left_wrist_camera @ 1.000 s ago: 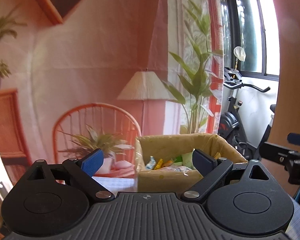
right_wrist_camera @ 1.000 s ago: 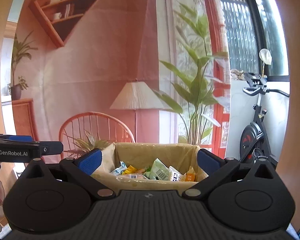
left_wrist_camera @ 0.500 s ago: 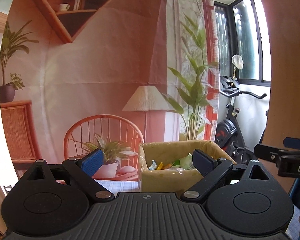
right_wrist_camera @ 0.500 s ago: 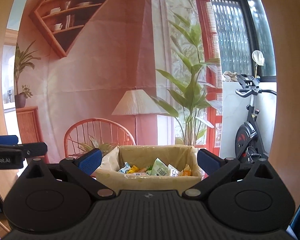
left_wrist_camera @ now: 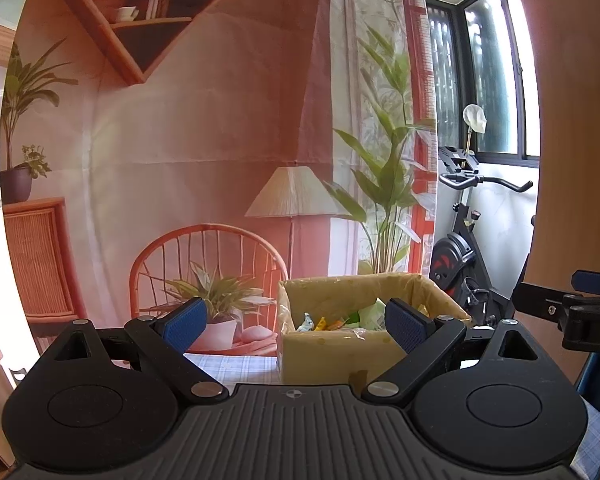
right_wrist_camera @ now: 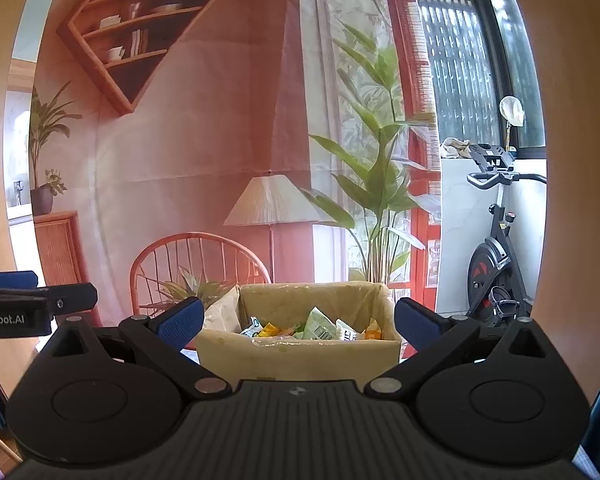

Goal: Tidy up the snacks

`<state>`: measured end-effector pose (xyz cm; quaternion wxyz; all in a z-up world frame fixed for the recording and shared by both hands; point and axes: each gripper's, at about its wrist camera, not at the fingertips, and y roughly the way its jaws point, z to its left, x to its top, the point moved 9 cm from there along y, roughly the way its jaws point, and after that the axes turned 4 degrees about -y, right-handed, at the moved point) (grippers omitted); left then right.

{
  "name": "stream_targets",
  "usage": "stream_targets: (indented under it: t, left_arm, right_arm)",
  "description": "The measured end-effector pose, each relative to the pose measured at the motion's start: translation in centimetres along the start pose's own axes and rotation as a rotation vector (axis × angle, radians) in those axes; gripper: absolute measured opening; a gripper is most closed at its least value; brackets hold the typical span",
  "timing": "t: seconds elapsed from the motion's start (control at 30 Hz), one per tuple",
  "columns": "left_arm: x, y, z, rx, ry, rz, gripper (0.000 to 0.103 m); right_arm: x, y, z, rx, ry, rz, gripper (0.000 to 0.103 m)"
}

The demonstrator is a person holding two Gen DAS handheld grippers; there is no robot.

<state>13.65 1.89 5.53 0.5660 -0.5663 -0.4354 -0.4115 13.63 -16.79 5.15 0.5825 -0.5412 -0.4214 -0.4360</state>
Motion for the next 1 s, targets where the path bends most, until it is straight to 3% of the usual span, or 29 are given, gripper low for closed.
stream_targets:
  t: [1.0]
  left_arm:
    - [-0.52,0.43,0.35,0.025,-0.030,0.039,0.097]
  right_arm:
    - [0.01,-0.58,-0.23,-0.011,0.001,-0.002,0.103]
